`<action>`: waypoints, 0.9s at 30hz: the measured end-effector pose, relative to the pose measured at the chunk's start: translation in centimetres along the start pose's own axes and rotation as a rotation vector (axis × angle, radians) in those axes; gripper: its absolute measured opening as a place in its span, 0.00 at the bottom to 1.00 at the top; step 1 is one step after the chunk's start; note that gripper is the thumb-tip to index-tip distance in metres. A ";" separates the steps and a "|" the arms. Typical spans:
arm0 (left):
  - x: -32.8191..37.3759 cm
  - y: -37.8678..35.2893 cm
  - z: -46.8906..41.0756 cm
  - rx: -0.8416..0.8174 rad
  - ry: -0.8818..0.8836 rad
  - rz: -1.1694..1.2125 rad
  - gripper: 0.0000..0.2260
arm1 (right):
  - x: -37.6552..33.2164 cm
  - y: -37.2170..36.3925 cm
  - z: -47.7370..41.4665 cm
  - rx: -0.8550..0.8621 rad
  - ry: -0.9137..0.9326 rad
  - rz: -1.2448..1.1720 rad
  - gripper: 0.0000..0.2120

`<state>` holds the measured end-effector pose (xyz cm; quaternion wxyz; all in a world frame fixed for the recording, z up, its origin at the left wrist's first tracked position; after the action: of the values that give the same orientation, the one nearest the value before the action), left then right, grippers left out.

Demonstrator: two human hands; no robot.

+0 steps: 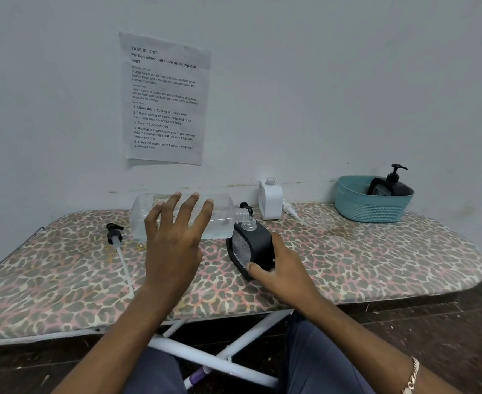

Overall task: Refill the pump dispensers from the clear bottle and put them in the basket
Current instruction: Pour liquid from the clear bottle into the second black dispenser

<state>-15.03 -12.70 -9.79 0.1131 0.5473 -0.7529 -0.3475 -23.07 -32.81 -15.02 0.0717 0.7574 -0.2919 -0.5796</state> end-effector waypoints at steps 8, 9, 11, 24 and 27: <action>0.0 0.0 0.0 0.010 0.003 -0.005 0.37 | 0.1 0.0 -0.1 -0.004 0.006 0.007 0.24; 0.0 0.0 0.0 0.010 0.003 -0.005 0.37 | 0.0 0.0 -0.1 -0.003 0.005 0.010 0.24; 0.0 0.1 0.0 0.012 0.002 -0.004 0.36 | 0.0 0.0 -0.1 -0.002 0.006 0.017 0.24; 0.0 0.0 0.0 0.015 0.004 -0.005 0.37 | 0.2 0.0 -0.2 -0.001 0.012 0.004 0.25; 0.0 0.1 0.0 0.015 0.003 -0.004 0.36 | 0.2 0.0 -0.2 -0.001 0.009 0.008 0.25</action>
<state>-15.12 -12.70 -9.68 0.1092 0.5503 -0.7543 -0.3411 -22.84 -32.94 -15.12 0.0757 0.7587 -0.2942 -0.5763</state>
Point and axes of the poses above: each hand's wrist, its own z-axis away from the middle knuckle, its own y-axis out of the back of the hand, x = y × z, the point moved 3 cm from there along -z, towards the middle knuckle, and after that the axes turned 7 degrees about -z, right-handed, at the moved point
